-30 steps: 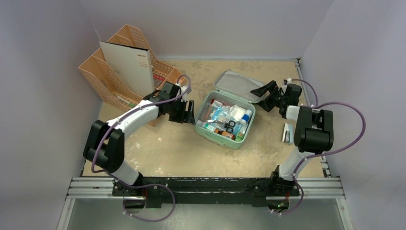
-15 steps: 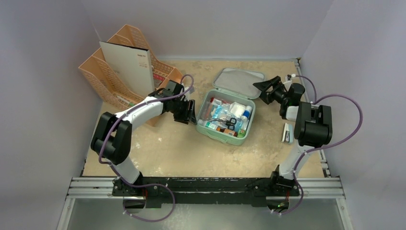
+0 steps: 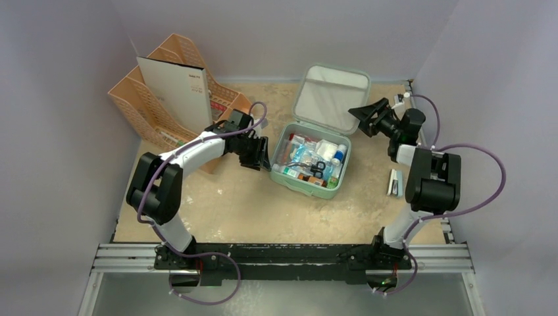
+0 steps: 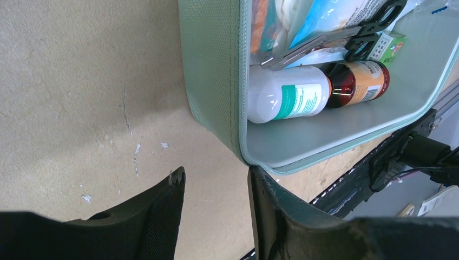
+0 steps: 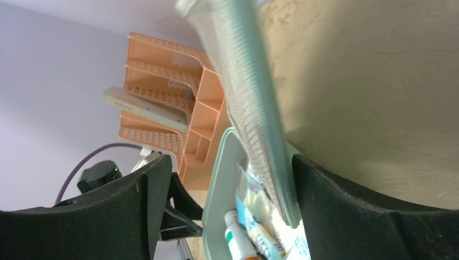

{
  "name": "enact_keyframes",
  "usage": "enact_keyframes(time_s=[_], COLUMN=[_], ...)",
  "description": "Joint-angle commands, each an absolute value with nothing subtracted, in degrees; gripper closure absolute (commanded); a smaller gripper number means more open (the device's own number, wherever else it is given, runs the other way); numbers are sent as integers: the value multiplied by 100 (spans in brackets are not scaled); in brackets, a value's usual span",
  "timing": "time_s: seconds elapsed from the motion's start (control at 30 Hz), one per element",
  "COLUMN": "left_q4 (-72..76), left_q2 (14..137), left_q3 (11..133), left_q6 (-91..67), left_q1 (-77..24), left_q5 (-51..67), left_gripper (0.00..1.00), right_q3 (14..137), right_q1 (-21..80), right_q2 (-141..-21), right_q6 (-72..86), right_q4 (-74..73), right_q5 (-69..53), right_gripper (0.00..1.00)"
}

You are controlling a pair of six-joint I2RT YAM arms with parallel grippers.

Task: Organize the medicine kit
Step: Close the medicine box at the center of the board.

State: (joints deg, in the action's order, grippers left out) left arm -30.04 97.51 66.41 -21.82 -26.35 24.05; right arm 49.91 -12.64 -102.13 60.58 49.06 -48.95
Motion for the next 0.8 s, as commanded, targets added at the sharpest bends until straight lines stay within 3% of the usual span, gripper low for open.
enact_keyframes(time_s=[0.0,0.33,0.77], left_q4=[-2738,-2758,-2972], left_q2=[9903,9642,9083], left_q3=[6721,6829,7145], left_q6=[-2208,-2604,-2717], left_q1=[-2628,-2628,-2303], left_q5=[2068,2254,2461], left_gripper=[56,55,50], right_q3=[5264,5248,5347], right_q1=[-1217,-1030,-947], right_q2=[-9465,-8548,-6954], right_q6=[5684,4944,2940], right_q4=[4652,3411,57], right_q5=[-5318,-5445,-5464], right_gripper=[16,16,10])
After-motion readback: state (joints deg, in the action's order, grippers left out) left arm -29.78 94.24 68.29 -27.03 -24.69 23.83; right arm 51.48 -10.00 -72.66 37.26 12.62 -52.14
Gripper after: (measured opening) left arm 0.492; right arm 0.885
